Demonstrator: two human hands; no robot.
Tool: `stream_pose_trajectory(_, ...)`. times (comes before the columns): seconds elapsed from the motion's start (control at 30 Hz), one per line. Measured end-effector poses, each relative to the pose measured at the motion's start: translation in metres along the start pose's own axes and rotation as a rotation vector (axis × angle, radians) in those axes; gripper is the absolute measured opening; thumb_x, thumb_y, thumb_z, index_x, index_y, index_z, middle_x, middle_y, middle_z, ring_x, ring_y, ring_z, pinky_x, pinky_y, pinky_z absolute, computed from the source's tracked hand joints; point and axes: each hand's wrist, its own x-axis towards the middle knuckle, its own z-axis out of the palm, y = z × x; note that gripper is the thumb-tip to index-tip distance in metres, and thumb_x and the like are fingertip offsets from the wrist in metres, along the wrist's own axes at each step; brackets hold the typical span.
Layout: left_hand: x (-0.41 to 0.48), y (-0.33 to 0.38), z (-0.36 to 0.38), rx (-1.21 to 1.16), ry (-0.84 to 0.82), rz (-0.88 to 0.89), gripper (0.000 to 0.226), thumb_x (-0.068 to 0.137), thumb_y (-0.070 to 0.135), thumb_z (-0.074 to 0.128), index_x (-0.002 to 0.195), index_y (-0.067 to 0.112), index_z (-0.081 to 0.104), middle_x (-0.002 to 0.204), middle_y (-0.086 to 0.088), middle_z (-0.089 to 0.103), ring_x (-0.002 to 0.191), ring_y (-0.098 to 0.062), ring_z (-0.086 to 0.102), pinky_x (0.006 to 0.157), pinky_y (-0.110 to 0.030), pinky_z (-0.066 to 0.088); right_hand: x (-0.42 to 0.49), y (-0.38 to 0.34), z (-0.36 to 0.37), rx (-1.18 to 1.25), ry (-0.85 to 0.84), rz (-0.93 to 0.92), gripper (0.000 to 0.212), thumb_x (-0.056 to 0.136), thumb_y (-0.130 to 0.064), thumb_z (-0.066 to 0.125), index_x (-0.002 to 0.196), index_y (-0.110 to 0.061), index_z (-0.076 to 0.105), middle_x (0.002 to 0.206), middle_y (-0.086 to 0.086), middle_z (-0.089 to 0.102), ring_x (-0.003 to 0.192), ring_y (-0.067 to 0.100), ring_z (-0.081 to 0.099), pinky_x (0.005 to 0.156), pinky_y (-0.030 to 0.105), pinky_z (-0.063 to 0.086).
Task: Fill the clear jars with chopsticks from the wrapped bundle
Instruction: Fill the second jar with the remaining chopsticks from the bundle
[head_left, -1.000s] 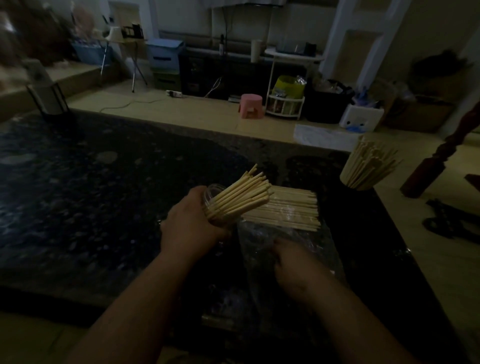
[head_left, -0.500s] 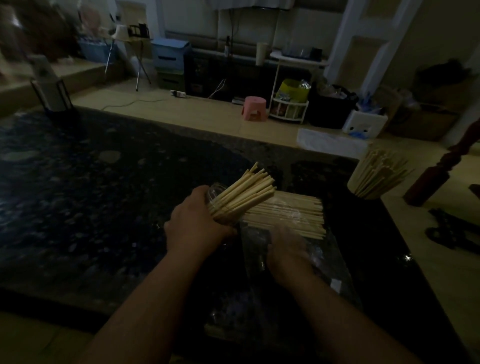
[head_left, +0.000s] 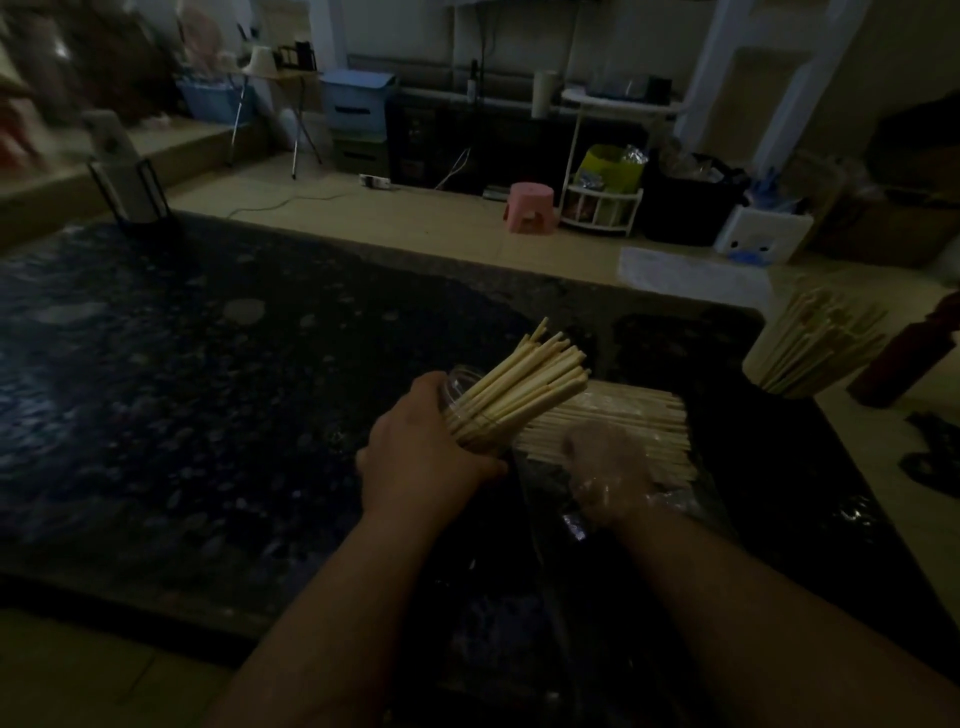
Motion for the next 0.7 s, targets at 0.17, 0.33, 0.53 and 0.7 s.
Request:
stream_pose_trajectory(0.17, 0.0, 0.0, 0.001, -0.001, -0.008, -0.002, 0.099, 0.05, 0.047, 0.087, 0.134, 0.039, 0.036, 0.121, 0.008, 0.056, 0.112, -0.02, 0.055, 0.094, -0.051, 0.046, 0.01, 0.002, -0.002, 0.013, -0.02, -0.004, 0.02, 0.093, -0.036, 0.049, 0.109, -0.027, 0.058, 0.122, 0.001, 0.055, 0.115, 0.025, 0.051, 0.092, 0.037, 0.041)
stream_pose_trajectory(0.33, -0.002, 0.002, 0.001, 0.002, -0.013, -0.003, 0.1, 0.049, 0.048, 0.087, 0.135, 0.039, 0.036, 0.122, 0.008, 0.056, 0.113, -0.021, 0.055, 0.095, -0.051, 0.045, 0.012, 0.004, -0.005, -0.01, -0.057, -0.004, 0.015, 0.09, -0.036, 0.052, 0.102, -0.029, 0.058, 0.12, 0.0, 0.054, 0.115, 0.023, 0.048, 0.096, 0.041, 0.041)
stream_pose_trajectory(0.53, -0.003, 0.004, 0.001, 0.014, -0.026, -0.002, 0.098, 0.052, 0.045, 0.088, 0.135, 0.038, 0.036, 0.122, 0.008, 0.056, 0.112, -0.021, 0.054, 0.096, -0.051, 0.045, 0.012, 0.004, 0.0, -0.046, -0.002, -0.029, 0.028, 0.096, -0.036, 0.046, 0.118, -0.023, 0.059, 0.129, 0.004, 0.053, 0.121, 0.024, 0.048, 0.093, 0.033, 0.039)
stream_pose_trajectory(0.7, -0.005, 0.004, 0.003, 0.006, -0.03, 0.003, 0.094, 0.052, 0.043, 0.087, 0.133, 0.038, 0.038, 0.117, 0.009, 0.056, 0.11, -0.019, 0.054, 0.095, -0.051, 0.045, 0.011, -0.001, -0.001, -0.052, 0.005, -0.026, 0.025, 0.094, -0.041, 0.051, 0.11, -0.024, 0.06, 0.12, 0.0, 0.06, 0.114, 0.023, 0.054, 0.089, 0.034, 0.042)
